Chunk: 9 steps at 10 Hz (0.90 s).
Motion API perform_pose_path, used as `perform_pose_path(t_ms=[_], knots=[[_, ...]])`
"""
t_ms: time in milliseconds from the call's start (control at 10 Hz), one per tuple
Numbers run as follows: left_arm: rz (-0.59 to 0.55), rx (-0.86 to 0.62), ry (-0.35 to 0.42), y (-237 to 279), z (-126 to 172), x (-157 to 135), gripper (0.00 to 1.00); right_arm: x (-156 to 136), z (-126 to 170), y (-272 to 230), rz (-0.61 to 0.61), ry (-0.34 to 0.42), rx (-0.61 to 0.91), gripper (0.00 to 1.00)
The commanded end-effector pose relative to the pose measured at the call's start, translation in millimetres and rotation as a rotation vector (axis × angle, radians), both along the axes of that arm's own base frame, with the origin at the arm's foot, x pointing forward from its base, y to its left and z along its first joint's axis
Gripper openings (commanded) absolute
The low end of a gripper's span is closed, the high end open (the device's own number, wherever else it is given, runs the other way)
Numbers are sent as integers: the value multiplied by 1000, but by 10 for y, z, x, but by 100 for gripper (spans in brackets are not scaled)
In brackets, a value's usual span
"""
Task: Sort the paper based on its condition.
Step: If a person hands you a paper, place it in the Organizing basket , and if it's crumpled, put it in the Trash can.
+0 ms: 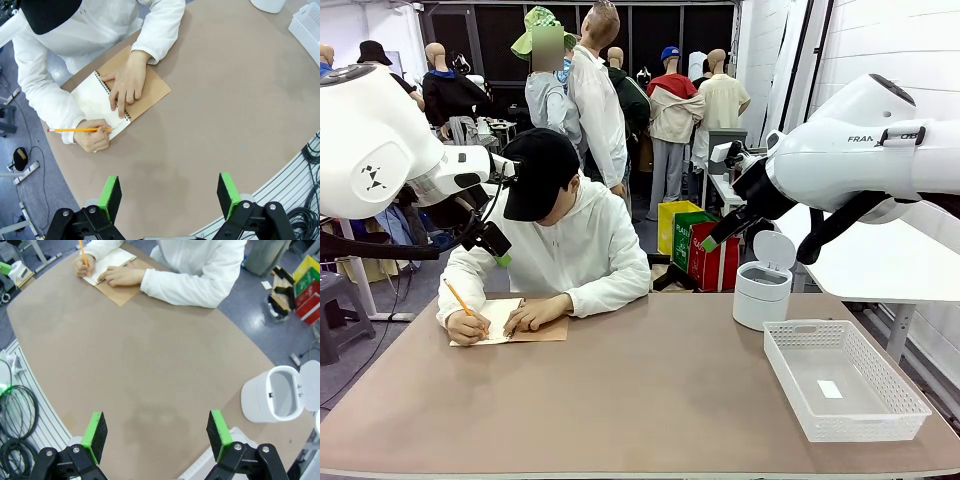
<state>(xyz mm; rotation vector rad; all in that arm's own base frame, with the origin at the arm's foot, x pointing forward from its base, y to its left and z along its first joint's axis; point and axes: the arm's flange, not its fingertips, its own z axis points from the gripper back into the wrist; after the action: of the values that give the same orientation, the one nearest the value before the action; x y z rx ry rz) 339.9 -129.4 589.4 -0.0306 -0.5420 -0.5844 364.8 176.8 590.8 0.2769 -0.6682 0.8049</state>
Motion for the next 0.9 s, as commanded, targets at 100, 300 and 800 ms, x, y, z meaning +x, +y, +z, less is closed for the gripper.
perform_pose_path(t_ms=[100,300,800], knots=[[-3,1,-4,9,9,-1,100,1,-6,5,4,4,5,100],[-3,1,-4,9,9,-1,100,1,-6,5,4,4,5,100],[-3,1,-4,9,9,-1,100,1,-6,5,4,4,5,100]])
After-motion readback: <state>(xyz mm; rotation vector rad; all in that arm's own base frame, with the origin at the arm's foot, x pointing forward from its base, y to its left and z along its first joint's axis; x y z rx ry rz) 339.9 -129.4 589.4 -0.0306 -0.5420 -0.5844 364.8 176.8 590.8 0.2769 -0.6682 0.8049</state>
